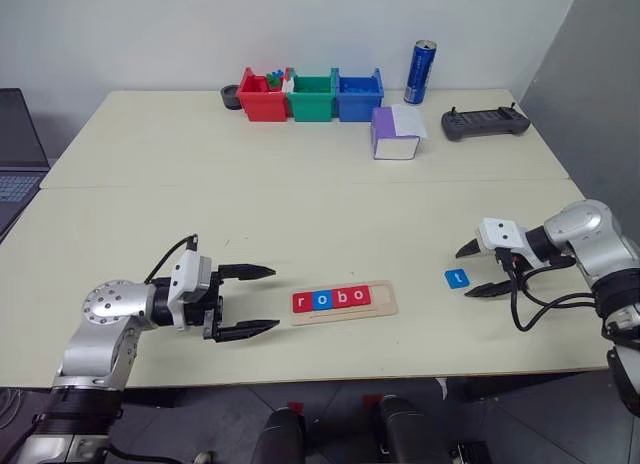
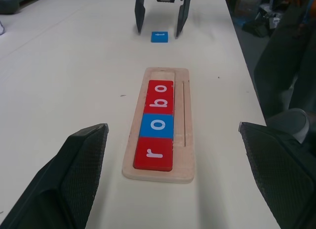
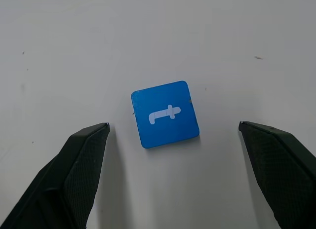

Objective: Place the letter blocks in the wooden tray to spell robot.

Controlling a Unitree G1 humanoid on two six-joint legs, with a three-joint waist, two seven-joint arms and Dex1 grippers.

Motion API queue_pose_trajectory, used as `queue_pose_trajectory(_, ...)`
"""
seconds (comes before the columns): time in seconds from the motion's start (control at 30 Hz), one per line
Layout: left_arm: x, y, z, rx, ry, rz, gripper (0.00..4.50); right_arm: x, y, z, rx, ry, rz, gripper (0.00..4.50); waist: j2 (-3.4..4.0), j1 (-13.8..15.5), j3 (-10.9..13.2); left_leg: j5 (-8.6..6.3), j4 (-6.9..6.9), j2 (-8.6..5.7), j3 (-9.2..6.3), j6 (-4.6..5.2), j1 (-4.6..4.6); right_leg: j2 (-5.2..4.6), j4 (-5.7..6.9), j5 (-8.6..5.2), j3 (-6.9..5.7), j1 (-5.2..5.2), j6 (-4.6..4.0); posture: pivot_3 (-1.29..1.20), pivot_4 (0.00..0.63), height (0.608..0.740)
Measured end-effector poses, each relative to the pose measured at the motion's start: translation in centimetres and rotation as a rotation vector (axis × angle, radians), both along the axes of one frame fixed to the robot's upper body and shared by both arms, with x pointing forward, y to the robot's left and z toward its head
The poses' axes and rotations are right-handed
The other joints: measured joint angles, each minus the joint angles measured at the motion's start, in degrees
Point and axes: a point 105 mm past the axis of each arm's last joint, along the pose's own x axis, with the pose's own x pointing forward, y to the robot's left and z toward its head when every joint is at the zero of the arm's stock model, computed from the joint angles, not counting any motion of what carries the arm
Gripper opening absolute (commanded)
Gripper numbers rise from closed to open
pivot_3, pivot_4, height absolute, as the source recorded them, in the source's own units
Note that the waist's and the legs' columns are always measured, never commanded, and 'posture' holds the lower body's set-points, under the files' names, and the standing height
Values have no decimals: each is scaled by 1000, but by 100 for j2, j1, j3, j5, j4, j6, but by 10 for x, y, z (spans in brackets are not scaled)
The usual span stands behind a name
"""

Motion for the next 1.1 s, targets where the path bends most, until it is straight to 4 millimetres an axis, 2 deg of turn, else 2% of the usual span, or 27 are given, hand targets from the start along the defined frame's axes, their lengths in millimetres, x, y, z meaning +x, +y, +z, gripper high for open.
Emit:
queue_pose_trajectory(0.17,-1,-3,8,-1,-11,2,4500,2,0,-3,-9,-9,20,4464,0,-3,0,0,0,0,0,0,5,0,3,1,0,3,-1,0,150,740)
queue_pose_trajectory(0.27,0,-4,10,-3,-12,9,4500,2,1,-5,-10,-12,28,3921,-1,-7,-1,0,0,0,0,0,15,0,4,0,1,13,0,0,150,740)
queue_pose_trajectory(0.5,1,-5,12,-5,-5,18,4500,3,4,-7,-5,-15,40,1526,-3,-35,-2,2,7,0,2,-2,34,1,13,-2,7,23,-10,0,150,740)
queue_pose_trajectory(0.67,1,-5,11,-6,1,24,4500,3,6,-6,1,-8,34,1474,-3,-35,-2,3,9,0,2,-2,35,1,19,-1,9,23,-12,0,150,740)
queue_pose_trajectory(0.73,1,-5,12,-5,-1,22,4500,3,12,-1,7,-16,48,1474,-1,-36,-1,3,7,0,3,-2,31,1,22,9,9,18,4,0,150,740)
queue_pose_trajectory(0.83,0,-5,12,-2,-2,12,4500,1,31,22,56,-67,95,1474,2,-31,1,2,0,0,0,-1,26,2,24,4,5,12,-3,0,150,740)
queue_pose_trajectory(0.97,-2,-3,10,2,-3,-4,4500,-15,65,52,114,-130,213,1474,3,-13,1,1,-1,0,-5,-1,21,2,19,-3,-2,11,-11,0,150,740)
queue_pose_trajectory(1.1,-2,1,7,2,3,-3,4500,-29,85,49,108,-109,272,1474,2,18,1,1,2,0,-5,-1,17,1,15,-3,-4,11,-10,0,150,740)
